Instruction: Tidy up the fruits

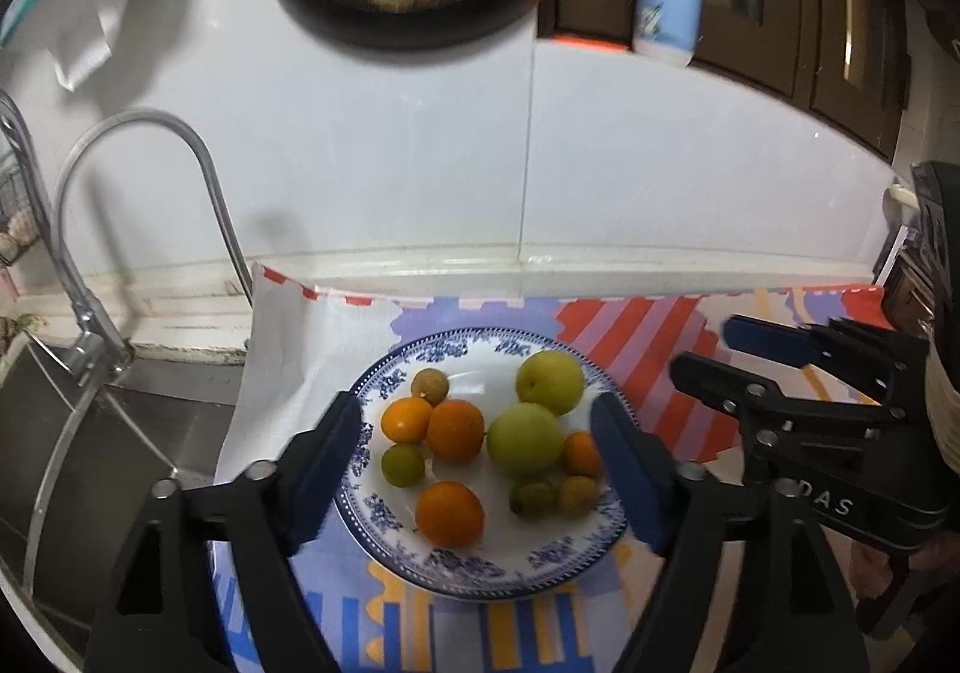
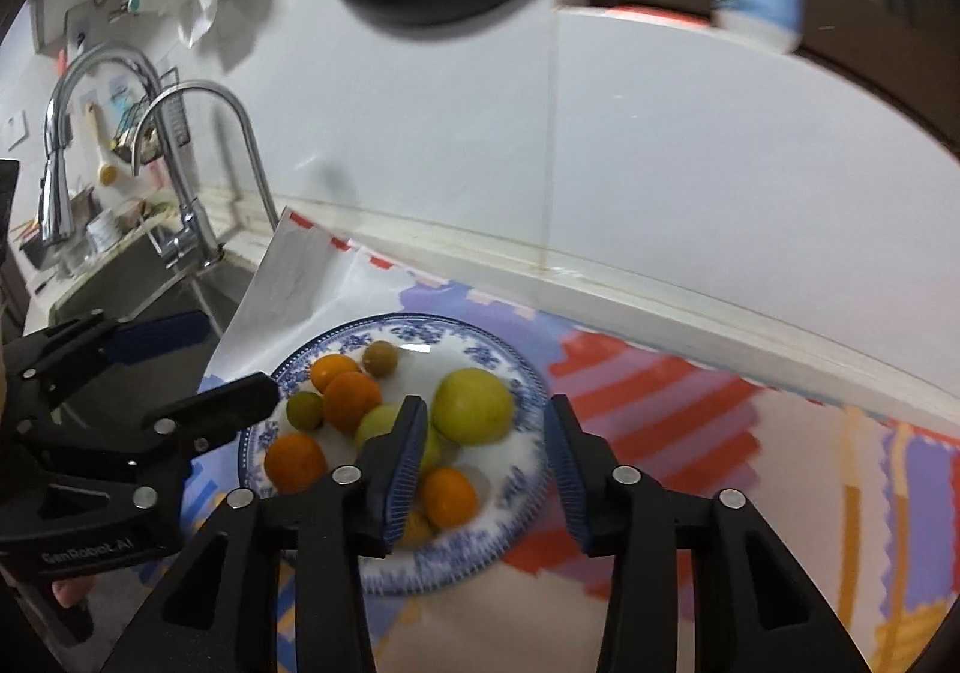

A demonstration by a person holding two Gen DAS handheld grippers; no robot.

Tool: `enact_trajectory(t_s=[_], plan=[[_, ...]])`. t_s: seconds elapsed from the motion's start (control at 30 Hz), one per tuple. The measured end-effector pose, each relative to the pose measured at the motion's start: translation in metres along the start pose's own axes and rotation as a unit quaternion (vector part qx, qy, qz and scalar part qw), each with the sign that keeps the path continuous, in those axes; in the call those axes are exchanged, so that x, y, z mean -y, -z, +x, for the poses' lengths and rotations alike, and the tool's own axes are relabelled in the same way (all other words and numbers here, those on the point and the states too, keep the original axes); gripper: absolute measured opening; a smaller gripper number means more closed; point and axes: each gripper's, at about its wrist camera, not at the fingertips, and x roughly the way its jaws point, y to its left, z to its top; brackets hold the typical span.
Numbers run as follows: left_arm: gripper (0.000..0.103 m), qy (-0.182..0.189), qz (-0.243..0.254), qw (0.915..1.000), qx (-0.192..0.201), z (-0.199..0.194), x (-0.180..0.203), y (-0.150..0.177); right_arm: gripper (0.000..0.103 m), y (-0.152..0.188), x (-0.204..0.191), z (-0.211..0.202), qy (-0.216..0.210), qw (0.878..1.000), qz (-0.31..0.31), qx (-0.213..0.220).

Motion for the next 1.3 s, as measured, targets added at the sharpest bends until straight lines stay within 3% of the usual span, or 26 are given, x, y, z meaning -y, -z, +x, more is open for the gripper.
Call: enact_trajectory(t_s=[0.1,0.23,0.87,1.3], plan=[[0.096,-0.001,-0.004,0.9998,0.02,-0.019,0.009,0.001,0.057,0.009,0.007,-0.027,0.025,0.999,0.015,0.015],[0.101,-0.011,0.005,0.9989,0.044,-0.046,0.025,0.005,0.067,0.021,0.015,-0.057,0.05,0.998,0.032,0.027],[0.103,0.006,0.023,0.9969,0.074,-0.128,0.089,0.056,0.087,0.105,0.034,-0.193,0.143,0.983,0.086,0.077],[0.103,0.009,0.027,0.9955,0.09,-0.157,0.109,0.067,0.088,0.128,0.042,-0.24,0.168,0.976,0.102,0.096]])
